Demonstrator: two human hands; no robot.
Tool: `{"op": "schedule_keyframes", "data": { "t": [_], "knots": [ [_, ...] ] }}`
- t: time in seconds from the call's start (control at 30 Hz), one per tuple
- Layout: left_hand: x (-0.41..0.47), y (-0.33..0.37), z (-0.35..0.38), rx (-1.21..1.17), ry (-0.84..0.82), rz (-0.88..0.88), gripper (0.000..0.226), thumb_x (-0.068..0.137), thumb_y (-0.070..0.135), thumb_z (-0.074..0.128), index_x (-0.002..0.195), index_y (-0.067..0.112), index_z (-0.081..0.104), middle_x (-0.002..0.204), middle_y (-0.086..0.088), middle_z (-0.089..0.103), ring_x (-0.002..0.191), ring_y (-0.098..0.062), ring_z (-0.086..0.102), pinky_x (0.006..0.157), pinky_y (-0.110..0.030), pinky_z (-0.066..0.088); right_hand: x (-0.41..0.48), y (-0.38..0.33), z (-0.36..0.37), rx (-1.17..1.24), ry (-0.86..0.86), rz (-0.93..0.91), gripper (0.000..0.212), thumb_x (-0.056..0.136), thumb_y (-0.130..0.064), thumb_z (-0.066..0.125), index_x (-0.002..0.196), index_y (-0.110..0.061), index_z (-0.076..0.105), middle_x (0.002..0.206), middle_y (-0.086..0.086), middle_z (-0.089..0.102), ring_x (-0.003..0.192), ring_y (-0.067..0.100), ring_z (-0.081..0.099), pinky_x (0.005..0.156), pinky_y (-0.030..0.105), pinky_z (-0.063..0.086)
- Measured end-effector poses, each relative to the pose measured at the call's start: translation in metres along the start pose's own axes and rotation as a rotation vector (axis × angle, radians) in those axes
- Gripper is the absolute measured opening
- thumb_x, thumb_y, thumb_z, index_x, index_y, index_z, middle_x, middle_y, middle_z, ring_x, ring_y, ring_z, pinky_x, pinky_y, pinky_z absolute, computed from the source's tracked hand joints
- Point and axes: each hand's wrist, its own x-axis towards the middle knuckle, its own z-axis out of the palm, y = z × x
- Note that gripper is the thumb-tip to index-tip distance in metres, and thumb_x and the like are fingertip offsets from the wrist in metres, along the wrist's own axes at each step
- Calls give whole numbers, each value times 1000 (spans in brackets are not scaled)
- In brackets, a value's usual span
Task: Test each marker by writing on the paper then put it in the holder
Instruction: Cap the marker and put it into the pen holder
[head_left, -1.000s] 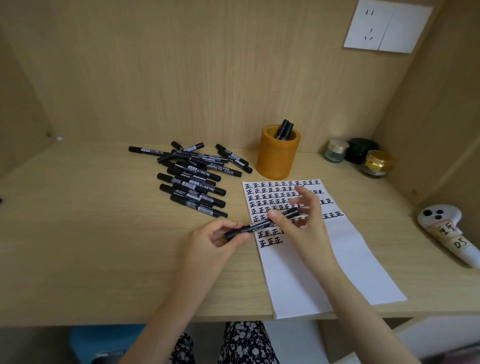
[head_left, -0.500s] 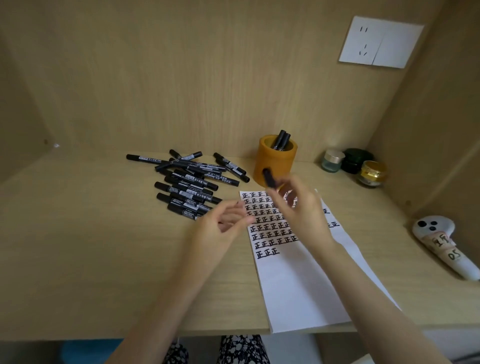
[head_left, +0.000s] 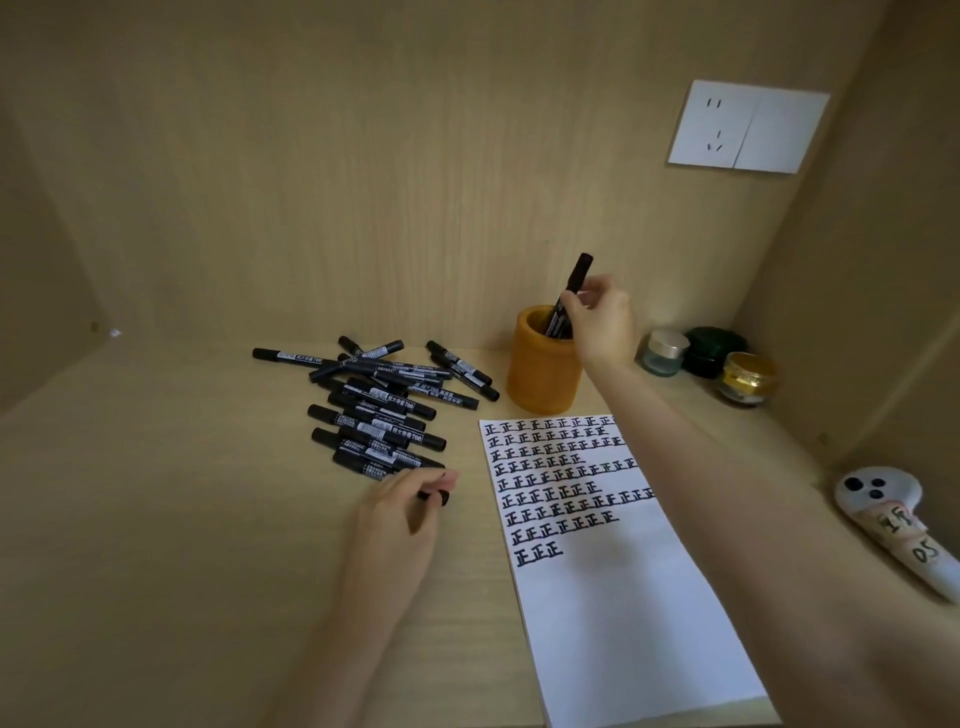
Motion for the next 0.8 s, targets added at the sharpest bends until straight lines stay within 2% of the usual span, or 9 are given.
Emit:
{"op": "schedule_keyframes", "data": {
  "t": [0.1, 0.17, 0.23, 0.3, 0.4, 0.5, 0.63, 0.7, 0.8],
  "knots": [
    [0, -1, 0, -2, 9, -11, 32, 88, 9, 58, 105, 35, 61, 102, 24, 61, 104, 3, 56, 98, -27, 47, 1, 10, 8, -106, -77, 7, 43, 94, -20, 59, 135, -15, 45, 101, 1, 65, 83, 8, 55, 48, 13, 31],
    [1, -1, 0, -13, 15, -17, 34, 88, 8, 57, 103, 38, 59, 101, 24, 61, 103, 6, 56, 97, -23, 46, 3, 17, 14, -196, -105, -36, 47, 93, -22, 61, 137, -19, 44, 99, 1, 66, 86, 13, 59, 53, 21, 39],
    [1, 1, -1, -9, 10, -18, 36, 89, 8, 57, 101, 41, 56, 101, 25, 60, 101, 10, 54, 96, -18, 45, 6, 21, 19, -308, -132, -74, 40, 93, -27, 60, 131, -19, 52, 102, 5, 68, 96, 22, 62, 69, 37, 51],
    [1, 1, 0, -5, 8, -25, 36, 89, 8, 57, 101, 42, 55, 102, 25, 60, 102, 11, 53, 96, -19, 45, 10, 21, 24, -372, -163, -71, 30, 93, -29, 59, 119, -13, 61, 105, 10, 67, 103, 29, 60, 84, 45, 51],
    [1, 1, 0, -9, 4, -36, 41, 88, 9, 57, 98, 48, 52, 103, 26, 59, 104, 8, 54, 98, -22, 45, 16, 15, 26, -454, -198, -84, 26, 92, -30, 60, 108, -10, 67, 105, 11, 67, 106, 30, 56, 90, 36, 39],
    [0, 2, 0, -8, -3, -35, 45, 87, 8, 57, 95, 52, 48, 102, 26, 58, 105, 5, 54, 98, -24, 46, 16, 7, 27, -531, -225, -130, 23, 93, -25, 57, 103, -7, 69, 99, 11, 70, 98, 29, 60, 93, 34, 32],
    [-1, 2, -1, -16, -4, -34, 39, 88, 6, 57, 103, 42, 54, 104, 25, 58, 108, 5, 53, 101, -27, 45, 16, 8, 24, -474, -179, -69, 17, 93, -22, 55, 84, -9, 62, 81, 7, 65, 87, 27, 62, 102, 35, 25],
    [-1, 2, -2, -6, -4, -35, 37, 88, 6, 57, 106, 38, 57, 105, 25, 57, 109, 4, 52, 103, -27, 44, 16, 12, 22, -466, -190, -59, 15, 94, -22, 54, 88, -11, 62, 82, 6, 64, 89, 27, 62, 105, 37, 24],
    [0, 2, -2, 16, 4, -30, 35, 88, 6, 57, 108, 35, 59, 107, 23, 55, 112, 4, 50, 105, -24, 40, 16, 16, 23, -503, -239, -75, 21, 95, -23, 54, 109, -10, 64, 99, 8, 69, 98, 27, 62, 108, 39, 20]
  ]
}}
